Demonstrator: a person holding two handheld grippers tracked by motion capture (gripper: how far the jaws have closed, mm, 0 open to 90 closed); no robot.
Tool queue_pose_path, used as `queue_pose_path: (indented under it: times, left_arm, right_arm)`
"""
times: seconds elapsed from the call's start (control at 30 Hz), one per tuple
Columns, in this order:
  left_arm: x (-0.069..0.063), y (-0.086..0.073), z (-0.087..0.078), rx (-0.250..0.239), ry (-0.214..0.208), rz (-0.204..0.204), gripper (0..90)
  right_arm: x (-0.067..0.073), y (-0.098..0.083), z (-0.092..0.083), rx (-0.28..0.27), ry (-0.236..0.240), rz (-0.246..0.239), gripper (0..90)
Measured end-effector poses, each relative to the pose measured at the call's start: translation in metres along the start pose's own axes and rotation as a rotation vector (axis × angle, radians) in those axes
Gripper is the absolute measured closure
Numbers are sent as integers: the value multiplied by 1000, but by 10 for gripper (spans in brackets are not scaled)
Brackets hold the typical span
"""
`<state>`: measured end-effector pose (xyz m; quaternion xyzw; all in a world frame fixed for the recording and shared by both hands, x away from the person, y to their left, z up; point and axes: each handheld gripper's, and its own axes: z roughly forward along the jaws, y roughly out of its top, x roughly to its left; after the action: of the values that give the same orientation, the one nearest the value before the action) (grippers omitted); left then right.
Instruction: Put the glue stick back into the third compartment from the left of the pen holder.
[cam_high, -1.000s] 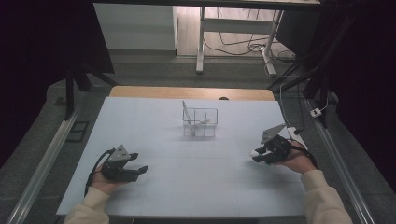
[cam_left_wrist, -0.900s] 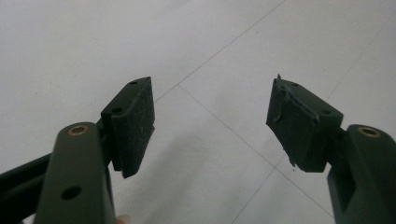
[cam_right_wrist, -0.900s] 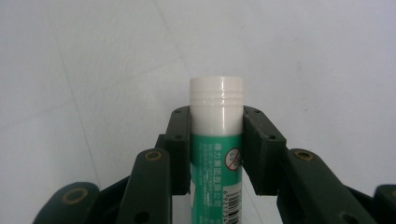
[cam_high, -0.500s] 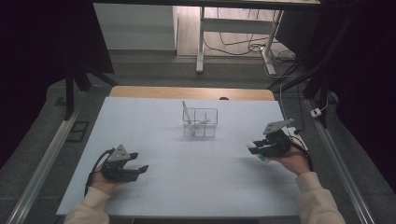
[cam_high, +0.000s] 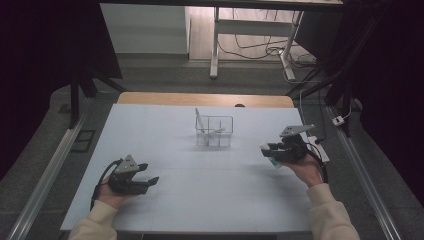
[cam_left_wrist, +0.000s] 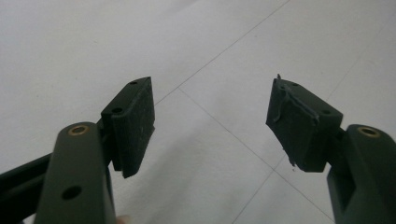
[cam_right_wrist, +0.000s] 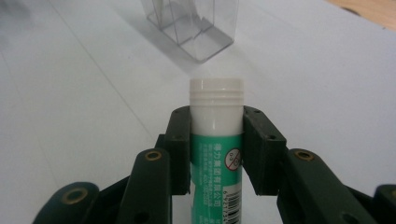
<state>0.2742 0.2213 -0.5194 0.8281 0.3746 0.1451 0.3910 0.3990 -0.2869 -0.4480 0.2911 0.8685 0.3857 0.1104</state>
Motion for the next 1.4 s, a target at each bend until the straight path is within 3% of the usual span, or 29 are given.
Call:
queue_pose_path:
  times: [0.33,0.87,1.4]
  left_arm:
    - [0,0,0,-2,1,2,325]
    - [0,0,0,-2,0,2,324]
    - [-1,0,-1,-3,-2,5,325]
  right_arm:
    - [7,11,4,-85,-42,21,651]
    - [12,23,12,-142,-64,40,651]
    - [21,48,20,-217,-73,42,650]
